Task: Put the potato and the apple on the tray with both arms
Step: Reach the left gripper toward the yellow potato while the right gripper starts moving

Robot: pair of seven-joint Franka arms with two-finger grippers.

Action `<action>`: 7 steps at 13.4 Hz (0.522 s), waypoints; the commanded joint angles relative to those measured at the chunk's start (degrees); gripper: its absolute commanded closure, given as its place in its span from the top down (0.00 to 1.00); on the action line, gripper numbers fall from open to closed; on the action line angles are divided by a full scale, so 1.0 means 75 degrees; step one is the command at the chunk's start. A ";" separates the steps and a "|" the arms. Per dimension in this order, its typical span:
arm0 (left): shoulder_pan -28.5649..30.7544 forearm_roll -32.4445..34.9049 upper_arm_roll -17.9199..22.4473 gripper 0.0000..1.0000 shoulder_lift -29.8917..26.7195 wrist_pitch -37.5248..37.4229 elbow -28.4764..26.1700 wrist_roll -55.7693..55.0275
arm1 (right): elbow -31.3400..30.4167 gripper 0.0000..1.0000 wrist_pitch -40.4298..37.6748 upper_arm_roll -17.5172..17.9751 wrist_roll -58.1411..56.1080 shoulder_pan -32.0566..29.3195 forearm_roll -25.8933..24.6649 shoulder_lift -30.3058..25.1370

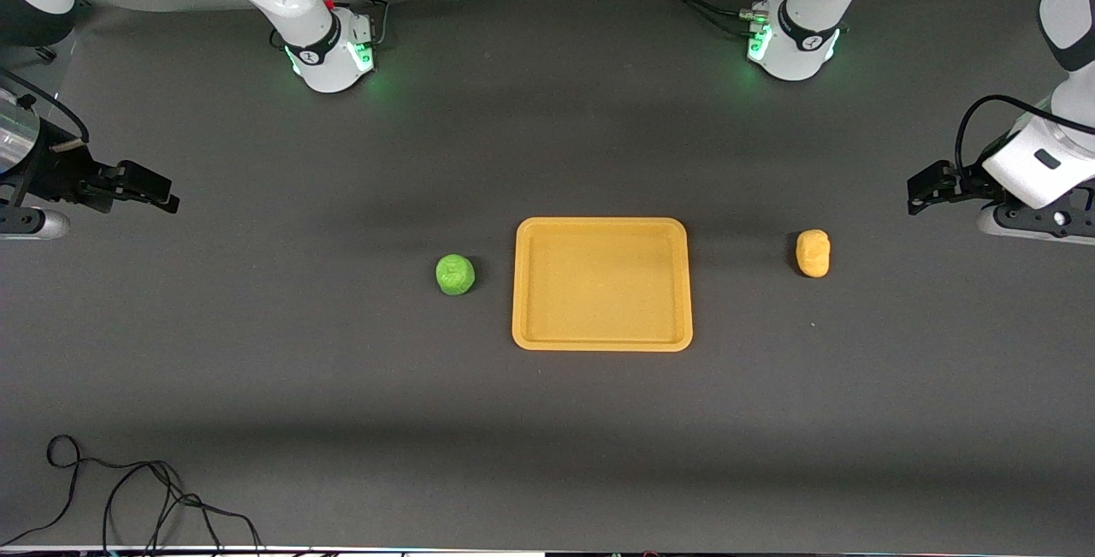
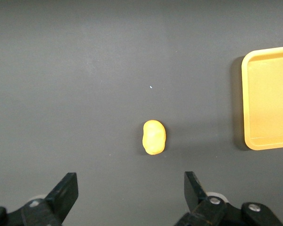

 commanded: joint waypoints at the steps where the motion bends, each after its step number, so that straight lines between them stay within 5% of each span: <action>1: 0.0056 0.0075 -0.0021 1.00 0.0057 -0.0077 0.0159 0.0153 | 0.0229 1.00 -0.0162 -0.0027 -0.0208 -0.0006 0.0006 0.0025; 7: -0.0025 0.0087 -0.0033 1.00 0.0266 -0.0053 -0.0298 0.0153 | 0.0229 1.00 -0.0174 -0.0027 -0.0231 0.0005 -0.0041 0.0036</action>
